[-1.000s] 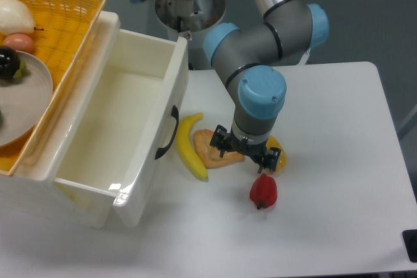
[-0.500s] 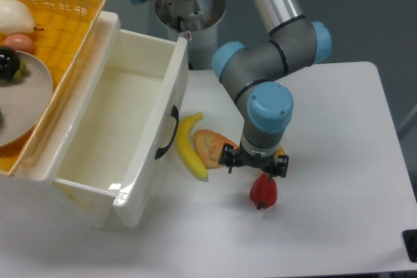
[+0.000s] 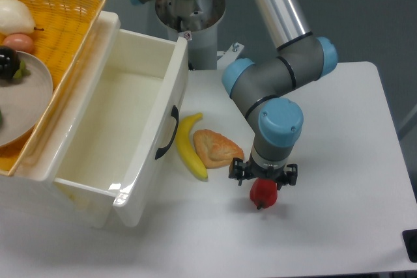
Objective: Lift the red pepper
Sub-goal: 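Close the gripper around the red pepper's top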
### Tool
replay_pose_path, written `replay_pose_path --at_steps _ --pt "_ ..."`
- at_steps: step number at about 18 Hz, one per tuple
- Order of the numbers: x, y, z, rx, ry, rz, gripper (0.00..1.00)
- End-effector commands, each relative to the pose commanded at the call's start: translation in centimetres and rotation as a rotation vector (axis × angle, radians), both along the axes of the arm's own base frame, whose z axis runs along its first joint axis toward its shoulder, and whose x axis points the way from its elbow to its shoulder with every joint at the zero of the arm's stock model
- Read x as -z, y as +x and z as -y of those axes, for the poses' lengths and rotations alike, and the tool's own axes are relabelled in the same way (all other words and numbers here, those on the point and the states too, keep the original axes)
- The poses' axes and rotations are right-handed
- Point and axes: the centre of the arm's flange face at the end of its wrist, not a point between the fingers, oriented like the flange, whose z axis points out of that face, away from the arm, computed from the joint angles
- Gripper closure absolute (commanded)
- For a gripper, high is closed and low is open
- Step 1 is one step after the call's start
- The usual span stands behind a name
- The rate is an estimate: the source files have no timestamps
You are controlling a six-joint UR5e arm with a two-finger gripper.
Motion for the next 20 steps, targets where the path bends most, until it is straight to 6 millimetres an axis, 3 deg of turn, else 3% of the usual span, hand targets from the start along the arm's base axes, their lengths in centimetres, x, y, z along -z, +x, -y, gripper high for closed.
replay_pose_path --at_steps 9,20 --pt "2.1 -0.7 -0.5 0.077 -0.013 0.016 0.0" --pt "3.3 -1.3 -0.2 0.072 -0.021 0.025 0.0"
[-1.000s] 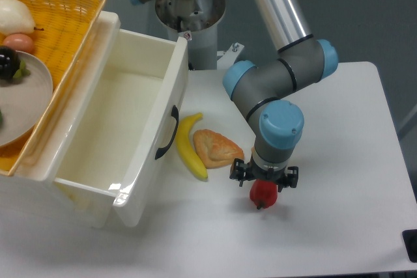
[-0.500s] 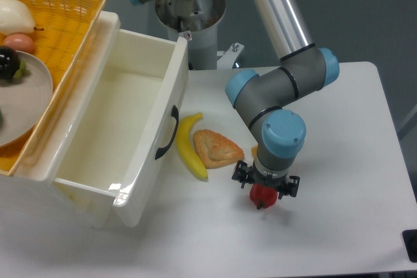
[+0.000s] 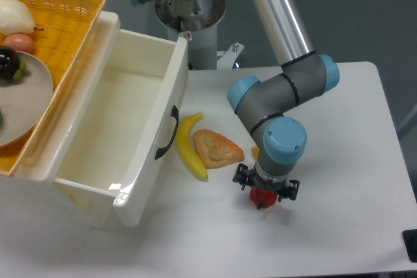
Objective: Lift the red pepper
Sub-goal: 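Close the gripper around the red pepper's top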
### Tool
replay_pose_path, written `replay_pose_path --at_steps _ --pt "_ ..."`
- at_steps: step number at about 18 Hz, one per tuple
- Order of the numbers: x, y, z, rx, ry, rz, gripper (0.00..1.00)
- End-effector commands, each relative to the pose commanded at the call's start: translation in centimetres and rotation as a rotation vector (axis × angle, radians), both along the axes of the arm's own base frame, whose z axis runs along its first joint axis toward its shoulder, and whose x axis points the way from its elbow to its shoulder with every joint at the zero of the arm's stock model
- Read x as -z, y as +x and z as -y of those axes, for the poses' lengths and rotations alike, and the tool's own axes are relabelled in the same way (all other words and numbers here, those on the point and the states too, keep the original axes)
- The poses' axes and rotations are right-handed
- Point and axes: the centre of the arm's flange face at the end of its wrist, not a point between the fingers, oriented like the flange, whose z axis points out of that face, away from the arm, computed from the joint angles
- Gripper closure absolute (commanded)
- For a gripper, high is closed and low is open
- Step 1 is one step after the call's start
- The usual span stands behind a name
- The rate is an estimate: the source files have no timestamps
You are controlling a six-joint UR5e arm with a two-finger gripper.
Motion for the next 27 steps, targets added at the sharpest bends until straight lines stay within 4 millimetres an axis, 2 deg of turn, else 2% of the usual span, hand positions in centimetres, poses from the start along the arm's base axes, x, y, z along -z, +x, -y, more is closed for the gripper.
replay_pose_path --at_steps 9,10,13,17,19,23,27 --pt "0.6 0.0 0.0 0.0 -0.005 0.008 0.0" --pt "0.6 0.0 0.0 0.0 -0.006 0.009 0.05" --pt "0.5 0.1 0.0 0.002 -0.006 0.009 0.34" --pt "0.3 0.0 0.0 0.0 -0.002 0.008 0.51" --pt "0.1 0.0 0.0 0.001 0.001 0.004 0.53" --pt "-2.4 -0.1 -0.2 0.005 0.019 -0.024 0.53" --pt "-5.3 1.8 0.2 0.137 0.034 -0.051 0.53"
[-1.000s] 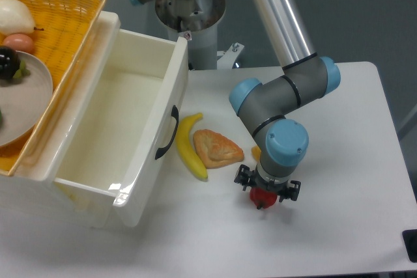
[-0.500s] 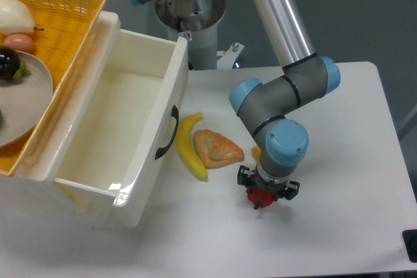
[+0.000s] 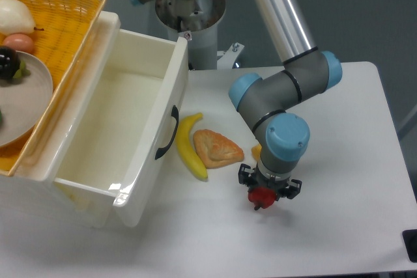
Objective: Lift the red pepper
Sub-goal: 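Close the gripper around the red pepper's top, then lift the red pepper and carry it up toward the drawer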
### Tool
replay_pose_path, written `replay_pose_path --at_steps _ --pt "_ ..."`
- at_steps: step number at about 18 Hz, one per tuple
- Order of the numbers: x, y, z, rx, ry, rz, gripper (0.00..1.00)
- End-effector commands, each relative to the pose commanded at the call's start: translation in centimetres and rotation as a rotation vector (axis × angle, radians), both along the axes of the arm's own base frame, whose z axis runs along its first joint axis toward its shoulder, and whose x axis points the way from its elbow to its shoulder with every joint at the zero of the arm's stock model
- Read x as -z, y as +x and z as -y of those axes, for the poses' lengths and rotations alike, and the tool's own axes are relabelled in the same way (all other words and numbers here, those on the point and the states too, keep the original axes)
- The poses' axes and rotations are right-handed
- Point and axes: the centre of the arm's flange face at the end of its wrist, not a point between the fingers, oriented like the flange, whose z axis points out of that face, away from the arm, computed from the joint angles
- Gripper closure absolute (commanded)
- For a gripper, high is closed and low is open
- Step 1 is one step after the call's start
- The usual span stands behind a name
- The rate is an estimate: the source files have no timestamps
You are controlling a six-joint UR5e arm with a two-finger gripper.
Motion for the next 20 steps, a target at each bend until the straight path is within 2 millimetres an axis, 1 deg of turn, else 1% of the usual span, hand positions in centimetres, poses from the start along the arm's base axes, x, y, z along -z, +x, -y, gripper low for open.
replay_pose_path --at_steps 3,4,7,8,12,13,16,18,20 --pt "-3.1 1.5 0.8 0.073 -0.007 0.015 0.53" --pt "-4.1 2.3 0.7 0.091 -0.008 0.019 0.53" --pt "-6.0 3.8 0.8 0.122 -0.004 0.011 0.53" --pt "-6.6 4.3 0.8 0.163 -0.008 0.013 0.53" --pt "-10.2 6.3 2.0 0.287 -0.017 0.028 0.53" --pt "-10.7 6.8 2.2 0.301 -0.022 0.034 0.53" --pt "-11.8 8.7 1.8 0.37 -0.022 0.034 0.53" --pt "-12.0 9.5 1.7 0.42 -0.027 0.041 0.53" --pt "-12.9 11.1 0.9 0.462 -0.006 0.034 0.53"
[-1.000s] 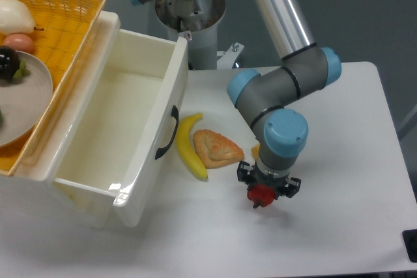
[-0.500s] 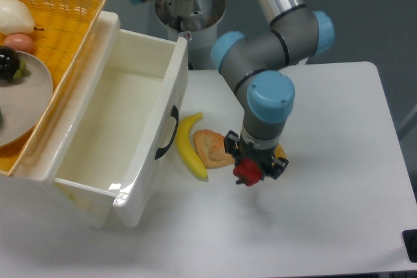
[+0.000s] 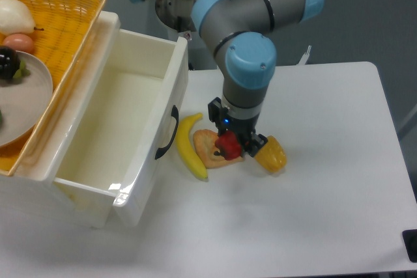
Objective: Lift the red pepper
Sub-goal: 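Lift the red pepper and carry it up toward the drawer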
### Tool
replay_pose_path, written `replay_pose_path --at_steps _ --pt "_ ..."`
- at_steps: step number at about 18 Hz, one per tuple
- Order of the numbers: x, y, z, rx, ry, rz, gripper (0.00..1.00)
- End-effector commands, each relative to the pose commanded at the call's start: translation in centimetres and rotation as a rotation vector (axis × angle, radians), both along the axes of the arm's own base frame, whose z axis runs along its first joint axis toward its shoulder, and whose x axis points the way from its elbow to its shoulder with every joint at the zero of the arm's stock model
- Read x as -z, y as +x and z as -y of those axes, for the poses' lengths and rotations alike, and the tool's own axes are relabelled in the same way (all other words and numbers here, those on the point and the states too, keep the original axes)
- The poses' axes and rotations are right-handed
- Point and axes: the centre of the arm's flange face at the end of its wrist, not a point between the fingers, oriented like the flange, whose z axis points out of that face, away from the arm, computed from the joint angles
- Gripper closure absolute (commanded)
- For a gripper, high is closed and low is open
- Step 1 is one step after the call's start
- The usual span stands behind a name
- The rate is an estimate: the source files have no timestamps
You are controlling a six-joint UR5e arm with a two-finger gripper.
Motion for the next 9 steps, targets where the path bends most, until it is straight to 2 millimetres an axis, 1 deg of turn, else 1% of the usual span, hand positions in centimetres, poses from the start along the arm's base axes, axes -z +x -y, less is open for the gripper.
replay_pose_path --at_steps 4,9 --pt "-0.27 1.05 -0.11 0.023 -0.006 0.014 0.54" --pt "0.17 1.15 0.03 0.026 -0.014 0.019 0.54"
